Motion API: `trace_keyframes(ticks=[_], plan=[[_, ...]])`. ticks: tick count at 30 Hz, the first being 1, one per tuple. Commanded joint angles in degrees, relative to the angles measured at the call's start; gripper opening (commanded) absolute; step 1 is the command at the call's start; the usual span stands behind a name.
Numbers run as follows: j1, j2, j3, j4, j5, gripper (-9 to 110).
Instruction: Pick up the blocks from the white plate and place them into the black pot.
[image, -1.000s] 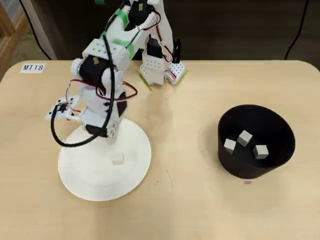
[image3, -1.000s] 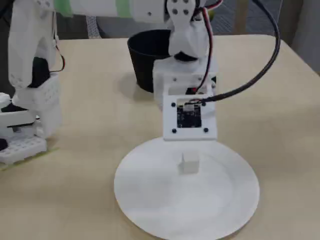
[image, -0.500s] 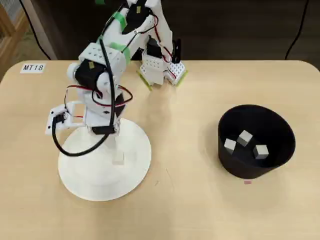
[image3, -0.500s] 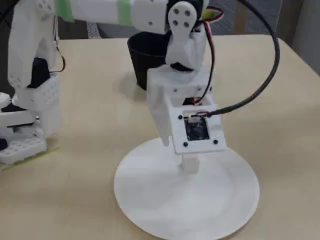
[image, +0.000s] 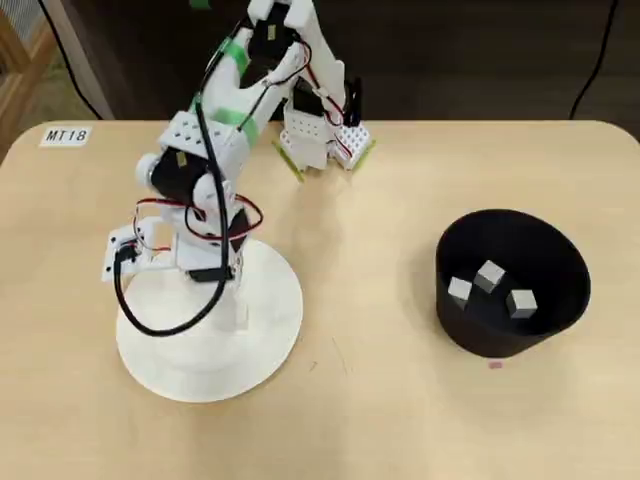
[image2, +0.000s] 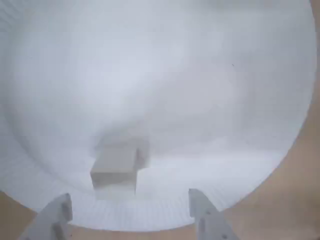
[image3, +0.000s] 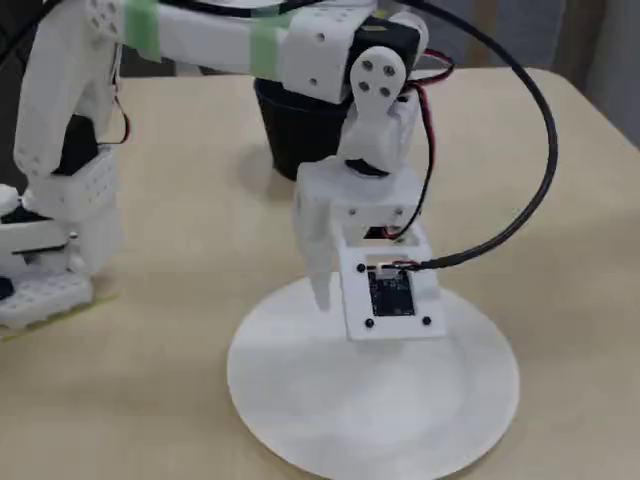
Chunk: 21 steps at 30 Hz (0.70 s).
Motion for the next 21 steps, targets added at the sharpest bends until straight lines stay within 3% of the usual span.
trace_keyframes(ticks=[1,15,18,21], plan=[[-0.88,0.0,-0.7,0.26,-0.26,34],[-2.99,-4.57,-3.87,-1.67,1.05,33],[-2.81,-6.06,-5.8,-1.67,2.29,23],[-2.72,-7.65,-7.82,-1.67,4.48,4]])
